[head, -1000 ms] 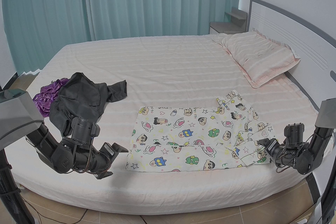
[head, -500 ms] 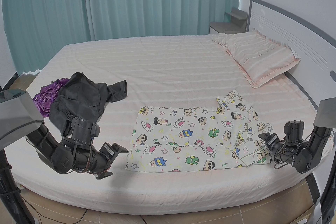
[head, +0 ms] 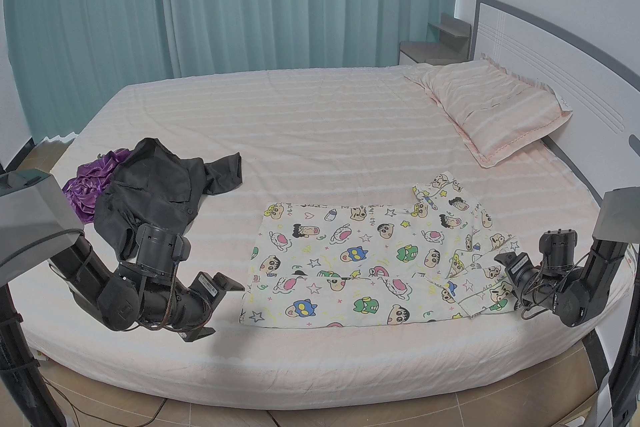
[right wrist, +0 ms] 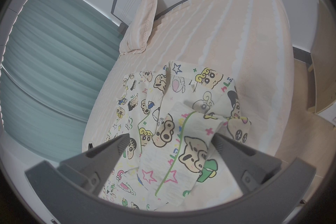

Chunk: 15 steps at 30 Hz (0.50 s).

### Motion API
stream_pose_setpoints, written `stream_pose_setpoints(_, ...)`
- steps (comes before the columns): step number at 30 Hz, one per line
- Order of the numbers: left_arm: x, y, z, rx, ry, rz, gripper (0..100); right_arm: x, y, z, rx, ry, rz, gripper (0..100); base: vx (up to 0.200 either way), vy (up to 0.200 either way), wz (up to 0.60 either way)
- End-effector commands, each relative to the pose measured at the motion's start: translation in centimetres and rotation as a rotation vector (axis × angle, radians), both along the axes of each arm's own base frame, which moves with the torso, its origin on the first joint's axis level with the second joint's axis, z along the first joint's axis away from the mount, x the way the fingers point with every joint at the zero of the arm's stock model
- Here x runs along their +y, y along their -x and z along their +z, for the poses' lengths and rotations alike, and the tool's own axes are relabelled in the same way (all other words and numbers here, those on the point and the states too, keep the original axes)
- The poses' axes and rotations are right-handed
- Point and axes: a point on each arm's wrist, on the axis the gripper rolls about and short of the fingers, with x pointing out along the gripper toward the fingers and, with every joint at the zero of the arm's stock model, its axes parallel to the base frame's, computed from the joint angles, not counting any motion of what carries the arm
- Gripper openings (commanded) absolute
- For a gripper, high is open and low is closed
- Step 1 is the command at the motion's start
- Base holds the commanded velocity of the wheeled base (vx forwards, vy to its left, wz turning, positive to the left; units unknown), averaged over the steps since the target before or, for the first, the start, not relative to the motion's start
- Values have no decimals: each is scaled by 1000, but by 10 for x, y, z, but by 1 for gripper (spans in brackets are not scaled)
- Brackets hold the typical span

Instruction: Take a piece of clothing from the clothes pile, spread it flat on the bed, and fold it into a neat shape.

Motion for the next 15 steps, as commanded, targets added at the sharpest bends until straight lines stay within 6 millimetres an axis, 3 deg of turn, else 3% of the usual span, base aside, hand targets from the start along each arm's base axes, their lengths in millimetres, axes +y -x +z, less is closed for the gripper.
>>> stream_pose_setpoints(1, 0, 0, 0, 2, 0, 1, 100, -2, 0, -2, 8, 1, -6, 0, 0, 0, 0)
stream_pose_setpoints(15, 0, 0, 0, 2, 0, 1, 100, 0, 31, 5, 30, 26, -7, 0, 0, 0, 0)
